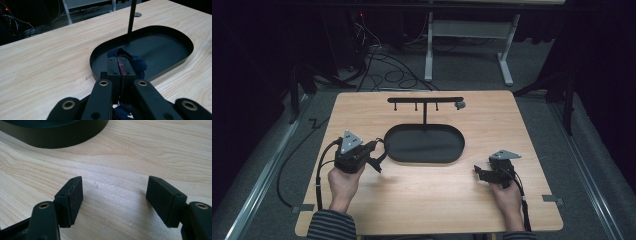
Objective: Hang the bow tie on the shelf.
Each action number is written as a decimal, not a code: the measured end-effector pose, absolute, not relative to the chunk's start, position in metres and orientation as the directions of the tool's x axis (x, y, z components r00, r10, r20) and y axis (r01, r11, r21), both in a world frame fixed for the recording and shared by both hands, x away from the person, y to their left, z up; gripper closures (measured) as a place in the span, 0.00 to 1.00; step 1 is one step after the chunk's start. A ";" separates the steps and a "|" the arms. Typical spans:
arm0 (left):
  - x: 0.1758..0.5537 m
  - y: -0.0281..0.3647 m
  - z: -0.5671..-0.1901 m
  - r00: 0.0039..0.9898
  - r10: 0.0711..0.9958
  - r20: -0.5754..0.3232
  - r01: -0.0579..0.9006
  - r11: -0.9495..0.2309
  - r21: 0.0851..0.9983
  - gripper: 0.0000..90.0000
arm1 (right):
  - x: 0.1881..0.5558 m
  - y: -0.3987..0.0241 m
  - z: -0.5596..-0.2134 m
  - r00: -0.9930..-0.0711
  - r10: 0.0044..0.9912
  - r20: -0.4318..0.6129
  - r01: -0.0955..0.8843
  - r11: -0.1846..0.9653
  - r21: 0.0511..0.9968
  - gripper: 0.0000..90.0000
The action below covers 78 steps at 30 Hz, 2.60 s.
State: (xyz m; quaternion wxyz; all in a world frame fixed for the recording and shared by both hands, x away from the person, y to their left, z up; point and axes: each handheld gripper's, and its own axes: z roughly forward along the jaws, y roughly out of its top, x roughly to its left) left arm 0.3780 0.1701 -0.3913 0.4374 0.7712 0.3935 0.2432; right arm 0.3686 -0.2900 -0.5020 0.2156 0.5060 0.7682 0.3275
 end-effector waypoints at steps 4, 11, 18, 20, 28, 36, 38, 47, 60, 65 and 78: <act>0.380 0.168 -0.389 0.575 0.818 0.035 0.388 -0.310 0.868 0.99 | 0.369 -0.290 -0.502 -0.395 0.919 0.001 0.635 0.273 0.722 0.35; 0.385 0.161 -0.382 0.590 0.806 0.043 0.375 -0.321 0.870 0.99 | 0.369 -0.290 -0.502 -0.397 0.918 0.002 0.635 0.273 0.722 0.35; 0.391 0.156 -0.379 0.603 0.796 0.043 0.367 -0.325 0.872 0.99 | 0.369 -0.290 -0.502 -0.397 0.918 0.003 0.635 0.273 0.723 0.35; 0.392 0.155 -0.379 0.605 0.796 0.036 0.368 -0.320 0.873 0.99 | 0.369 -0.290 -0.502 -0.397 0.918 0.004 0.636 0.271 0.722 0.35; 0.393 0.151 -0.374 0.611 0.790 0.050 0.353 -0.329 0.876 0.99 | 0.369 -0.291 -0.502 -0.397 0.918 0.005 0.636 0.271 0.723 0.35; 0.396 0.148 -0.368 0.619 0.783 0.059 0.342 -0.337 0.877 0.99 | 0.369 -0.290 -0.502 -0.396 0.918 0.005 0.635 0.271 0.723 0.35; 0.396 0.147 -0.367 0.622 0.781 0.058 0.339 -0.335 0.879 0.99 | 0.369 -0.290 -0.502 -0.397 0.918 0.005 0.636 0.271 0.723 0.35; 0.402 0.142 -0.358 0.630 0.774 0.071 0.320 -0.342 0.884 0.99 | 0.369 -0.291 -0.502 -0.397 0.918 0.005 0.636 0.271 0.723 0.35; 0.417 0.137 -0.345 0.634 0.771 0.056 0.305 -0.317 0.898 0.99 | 0.369 -0.291 -0.502 -0.394 0.919 0.006 0.637 0.268 0.723 0.35; 0.425 0.133 -0.340 0.635 0.771 0.050 0.304 -0.308 0.901 0.99 | 0.369 -0.291 -0.502 -0.394 0.919 0.007 0.637 0.268 0.723 0.35; 0.444 0.126 -0.339 0.615 0.787 0.049 0.305 -0.294 0.906 0.99 | 0.369 -0.291 -0.502 -0.394 0.919 0.007 0.637 0.268 0.723 0.35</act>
